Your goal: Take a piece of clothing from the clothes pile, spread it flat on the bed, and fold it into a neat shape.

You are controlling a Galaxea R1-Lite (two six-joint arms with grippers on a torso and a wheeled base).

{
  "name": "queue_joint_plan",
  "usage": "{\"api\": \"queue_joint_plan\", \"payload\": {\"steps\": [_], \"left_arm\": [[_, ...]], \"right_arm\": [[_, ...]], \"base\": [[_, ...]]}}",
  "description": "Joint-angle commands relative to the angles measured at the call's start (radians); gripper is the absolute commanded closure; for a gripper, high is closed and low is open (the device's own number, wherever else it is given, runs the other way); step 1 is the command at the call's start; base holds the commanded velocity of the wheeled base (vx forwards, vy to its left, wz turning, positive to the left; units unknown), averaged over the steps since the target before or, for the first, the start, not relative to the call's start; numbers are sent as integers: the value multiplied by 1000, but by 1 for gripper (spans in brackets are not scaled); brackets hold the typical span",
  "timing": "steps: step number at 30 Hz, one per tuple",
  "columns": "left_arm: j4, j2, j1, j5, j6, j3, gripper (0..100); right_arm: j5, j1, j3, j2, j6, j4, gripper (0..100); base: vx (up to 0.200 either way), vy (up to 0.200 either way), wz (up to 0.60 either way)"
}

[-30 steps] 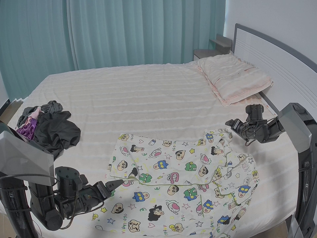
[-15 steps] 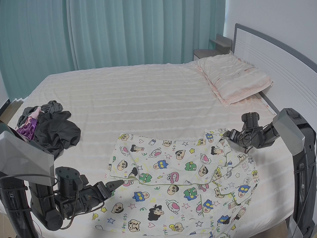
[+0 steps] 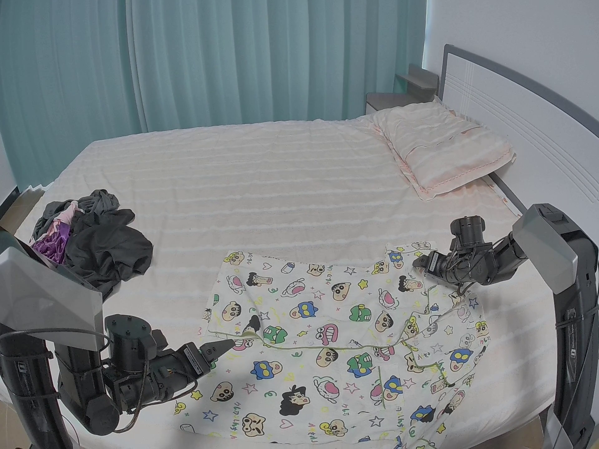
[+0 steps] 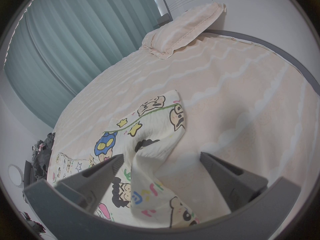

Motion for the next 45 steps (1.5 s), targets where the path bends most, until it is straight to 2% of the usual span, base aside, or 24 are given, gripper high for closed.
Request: {"api": "queue_joint_plan", "payload": {"steps": [1,7,23,24,30,34,38,45], "left_arm": [[-18,4,0,0,0,0,0],[-18,4,0,2,0,0,0],[-18,4,3,3,1,-3,0],[-18,4,3,3,1,-5,0],[-18,5,6,3,1,-5,0],[-18,5,6,2,0,-5,0],[-18,4,11,3,0,-1,0],[-18,4,12,3,-2,-3,0]], "right_arm": [[-1,3,-2,-7,-12,0,100],[-1,-16,10,-10,-48,1,100],[-7,-66,31,-20,-46,12,100],[-7,-66,34,-20,-48,12,0],[5,-66,-2,-38,-31,-2,0],[14,-60,-98,-29,14,4,0],[7,-54,-243,69,24,46,0],[8,-53,-277,126,29,70,0]], "base": [[0,0,0],[0,0,0],[0,0,0],[0,0,0],[0,0,0],[0,0,0],[0,0,0],[0,0,0]]}}
